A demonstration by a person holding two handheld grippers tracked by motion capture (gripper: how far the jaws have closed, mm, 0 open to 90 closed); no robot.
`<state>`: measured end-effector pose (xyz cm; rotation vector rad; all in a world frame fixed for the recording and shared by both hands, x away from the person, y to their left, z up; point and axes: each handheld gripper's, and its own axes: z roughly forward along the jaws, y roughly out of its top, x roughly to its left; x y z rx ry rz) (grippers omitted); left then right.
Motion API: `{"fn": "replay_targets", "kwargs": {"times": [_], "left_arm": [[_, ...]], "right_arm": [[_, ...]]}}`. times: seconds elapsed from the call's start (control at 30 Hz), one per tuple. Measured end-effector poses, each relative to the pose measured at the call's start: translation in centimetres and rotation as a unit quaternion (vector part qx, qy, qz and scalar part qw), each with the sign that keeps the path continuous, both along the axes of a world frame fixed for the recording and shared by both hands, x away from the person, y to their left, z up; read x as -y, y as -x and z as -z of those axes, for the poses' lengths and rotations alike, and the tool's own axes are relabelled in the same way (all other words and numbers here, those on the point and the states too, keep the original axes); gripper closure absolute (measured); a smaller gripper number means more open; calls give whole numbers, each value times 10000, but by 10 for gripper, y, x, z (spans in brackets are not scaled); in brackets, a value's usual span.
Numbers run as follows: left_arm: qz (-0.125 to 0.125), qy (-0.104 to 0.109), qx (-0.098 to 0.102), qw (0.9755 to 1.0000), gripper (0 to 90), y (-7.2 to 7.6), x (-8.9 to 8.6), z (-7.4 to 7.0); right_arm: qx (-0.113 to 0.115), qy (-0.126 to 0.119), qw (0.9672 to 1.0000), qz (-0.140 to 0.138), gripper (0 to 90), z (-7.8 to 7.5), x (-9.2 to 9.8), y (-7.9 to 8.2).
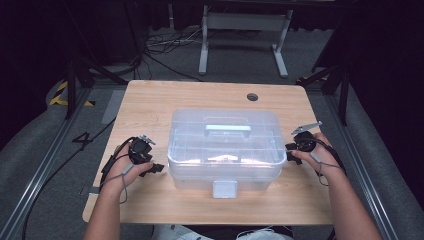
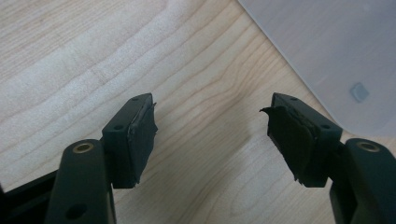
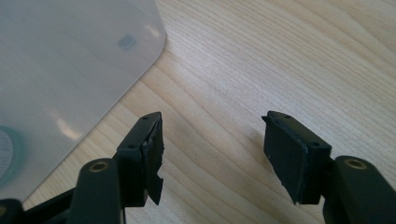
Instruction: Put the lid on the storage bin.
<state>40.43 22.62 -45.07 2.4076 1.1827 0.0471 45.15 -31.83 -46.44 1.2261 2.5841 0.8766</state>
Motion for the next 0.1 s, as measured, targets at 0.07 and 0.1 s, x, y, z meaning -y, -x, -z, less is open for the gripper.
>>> {"fn": "replay_targets", "kwargs": {"times": [0.07, 0.1], "left_arm": [[-15, -29, 1, 10000, 315, 0, -1, 0], [-15, -29, 1, 10000, 308, 0, -1, 0]], "right_arm": [[23, 18, 10000, -40, 386, 1, -1, 0], [43, 20, 10000, -43, 387, 1, -1, 0]]}}
